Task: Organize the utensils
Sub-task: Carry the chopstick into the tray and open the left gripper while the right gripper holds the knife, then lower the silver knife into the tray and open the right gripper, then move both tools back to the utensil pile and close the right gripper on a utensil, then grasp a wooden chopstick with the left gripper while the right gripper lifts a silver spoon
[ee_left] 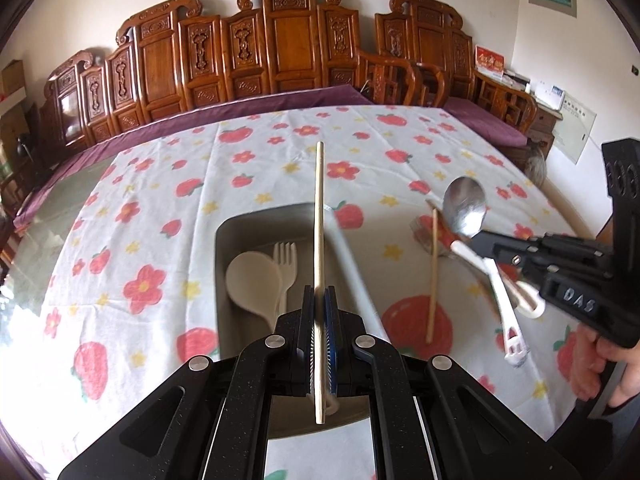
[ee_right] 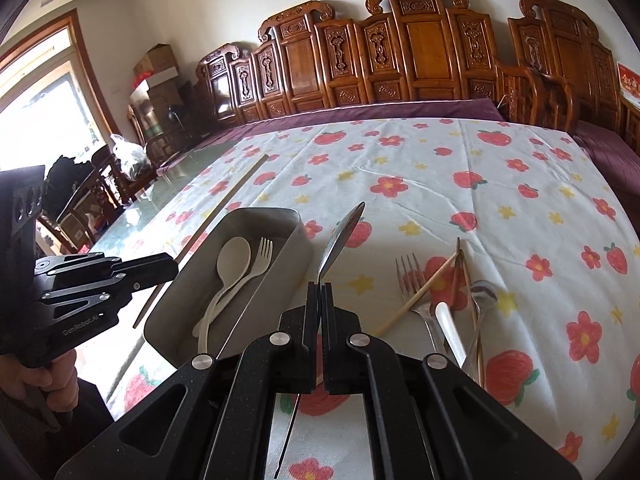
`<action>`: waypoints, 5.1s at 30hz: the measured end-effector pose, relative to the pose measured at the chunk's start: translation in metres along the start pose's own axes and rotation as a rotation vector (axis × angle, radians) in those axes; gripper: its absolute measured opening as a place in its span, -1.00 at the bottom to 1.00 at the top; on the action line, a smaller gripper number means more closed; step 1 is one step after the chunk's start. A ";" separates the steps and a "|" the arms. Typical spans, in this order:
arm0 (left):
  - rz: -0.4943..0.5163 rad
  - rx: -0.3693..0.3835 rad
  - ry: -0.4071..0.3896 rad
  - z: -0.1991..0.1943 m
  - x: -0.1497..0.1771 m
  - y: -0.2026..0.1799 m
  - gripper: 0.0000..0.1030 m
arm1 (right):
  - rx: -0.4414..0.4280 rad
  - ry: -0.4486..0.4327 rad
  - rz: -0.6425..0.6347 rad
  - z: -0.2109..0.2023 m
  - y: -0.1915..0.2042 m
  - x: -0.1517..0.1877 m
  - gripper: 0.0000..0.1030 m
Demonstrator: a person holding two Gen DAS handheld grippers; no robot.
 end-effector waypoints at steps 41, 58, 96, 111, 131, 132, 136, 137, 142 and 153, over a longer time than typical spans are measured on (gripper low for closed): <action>-0.091 -0.044 0.013 0.005 0.015 0.056 -0.69 | -0.039 0.021 -0.088 0.017 0.054 -0.011 -0.95; -0.138 -0.078 -0.040 -0.016 0.006 0.095 -0.69 | -0.059 0.085 -0.134 0.086 0.108 -0.008 -0.95; -0.127 -0.015 -0.035 -0.001 -0.001 0.048 -0.67 | -0.016 0.074 -0.079 0.037 0.047 0.003 -0.89; -0.075 0.082 -0.015 0.011 0.006 -0.024 -0.67 | 0.249 0.056 -0.008 -0.035 -0.085 0.027 -0.89; 0.002 0.143 0.034 0.026 0.027 -0.075 -0.62 | 0.219 0.138 0.112 0.017 -0.115 0.048 -0.66; 0.005 0.142 0.035 0.027 0.027 -0.076 -0.61 | 0.215 0.144 0.132 0.021 -0.117 0.049 -0.66; 0.016 0.142 0.048 0.030 0.032 -0.079 -0.60 | 0.197 0.152 0.170 0.025 -0.119 0.049 -0.65; 0.021 0.145 0.051 0.030 0.033 -0.081 -0.60 | 0.194 0.156 0.178 0.026 -0.120 0.051 -0.65; 0.052 0.152 0.054 0.030 0.037 -0.091 -0.60 | 0.203 0.164 0.165 0.029 -0.118 0.052 -0.71; 0.092 0.150 0.060 0.034 0.044 -0.101 -0.60 | 0.190 0.136 0.182 0.016 -0.126 0.047 -0.92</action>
Point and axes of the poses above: each gripper's, at about its wrist camera, not at the fingertips, and z roughly the way its jaws point, y to its left, x to its underside, the point moved 8 cm from there along z, roughly the way its jaws point, and after that the axes turned 11 degrees about -y, right-handed, at the moved point
